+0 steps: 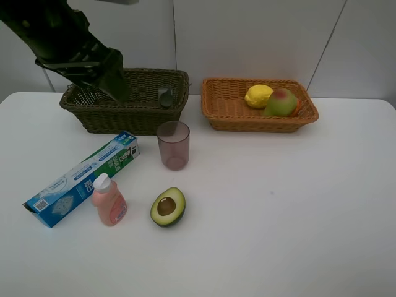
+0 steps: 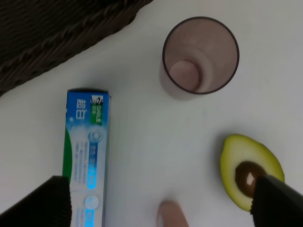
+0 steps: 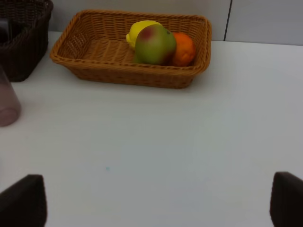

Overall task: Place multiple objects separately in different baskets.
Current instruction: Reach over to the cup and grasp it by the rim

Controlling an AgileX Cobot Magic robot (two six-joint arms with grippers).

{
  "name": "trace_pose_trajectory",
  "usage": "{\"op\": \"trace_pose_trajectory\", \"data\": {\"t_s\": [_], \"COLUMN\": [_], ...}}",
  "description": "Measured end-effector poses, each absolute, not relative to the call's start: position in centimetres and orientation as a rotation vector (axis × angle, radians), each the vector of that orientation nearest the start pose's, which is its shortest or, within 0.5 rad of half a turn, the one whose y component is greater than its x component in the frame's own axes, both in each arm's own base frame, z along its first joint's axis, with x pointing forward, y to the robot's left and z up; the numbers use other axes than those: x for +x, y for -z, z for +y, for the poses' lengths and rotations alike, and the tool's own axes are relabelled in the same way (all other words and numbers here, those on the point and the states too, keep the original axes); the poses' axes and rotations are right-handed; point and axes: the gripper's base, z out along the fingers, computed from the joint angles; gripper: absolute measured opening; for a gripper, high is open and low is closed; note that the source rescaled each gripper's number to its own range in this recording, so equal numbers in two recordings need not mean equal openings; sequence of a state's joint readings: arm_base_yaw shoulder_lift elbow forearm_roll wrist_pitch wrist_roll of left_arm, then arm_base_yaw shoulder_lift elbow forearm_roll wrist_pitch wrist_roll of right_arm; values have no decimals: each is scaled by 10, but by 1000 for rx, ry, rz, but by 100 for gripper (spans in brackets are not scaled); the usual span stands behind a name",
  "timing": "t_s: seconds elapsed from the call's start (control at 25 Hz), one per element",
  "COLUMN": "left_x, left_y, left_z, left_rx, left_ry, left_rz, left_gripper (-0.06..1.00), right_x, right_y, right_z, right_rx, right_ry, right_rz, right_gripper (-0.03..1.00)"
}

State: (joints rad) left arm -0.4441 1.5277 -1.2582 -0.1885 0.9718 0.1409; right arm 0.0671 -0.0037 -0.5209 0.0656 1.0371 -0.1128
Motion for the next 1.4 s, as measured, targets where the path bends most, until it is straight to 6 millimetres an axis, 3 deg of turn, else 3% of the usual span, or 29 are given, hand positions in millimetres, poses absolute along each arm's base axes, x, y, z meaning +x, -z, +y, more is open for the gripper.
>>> {"op": "trace_pose_trajectory", "data": {"t_s": [0.24,0.6,0.88,1.4], "left_x": [311,350,364,374], "left_y": [-281,-234,-200,-169], "left_z": [-174,-200,-212,-218], "left_rx": [711,676,628,573], "left_ry": [336,336,335,324], "left_rz": [2692,2794,2877,2924], "left_gripper": [100,100,100,100], "right_x": [-7,-7,-7,-7], "right_y": [-285,-285,-285,-285], "right_z": [5,5,5,5], "right_rx": [-182,-182,-182,-182], "right_ry": [-48,-48,-48,-49], "right_rz": [1986,1986,1986,1986], "right_gripper": [100,100,100,100]}}
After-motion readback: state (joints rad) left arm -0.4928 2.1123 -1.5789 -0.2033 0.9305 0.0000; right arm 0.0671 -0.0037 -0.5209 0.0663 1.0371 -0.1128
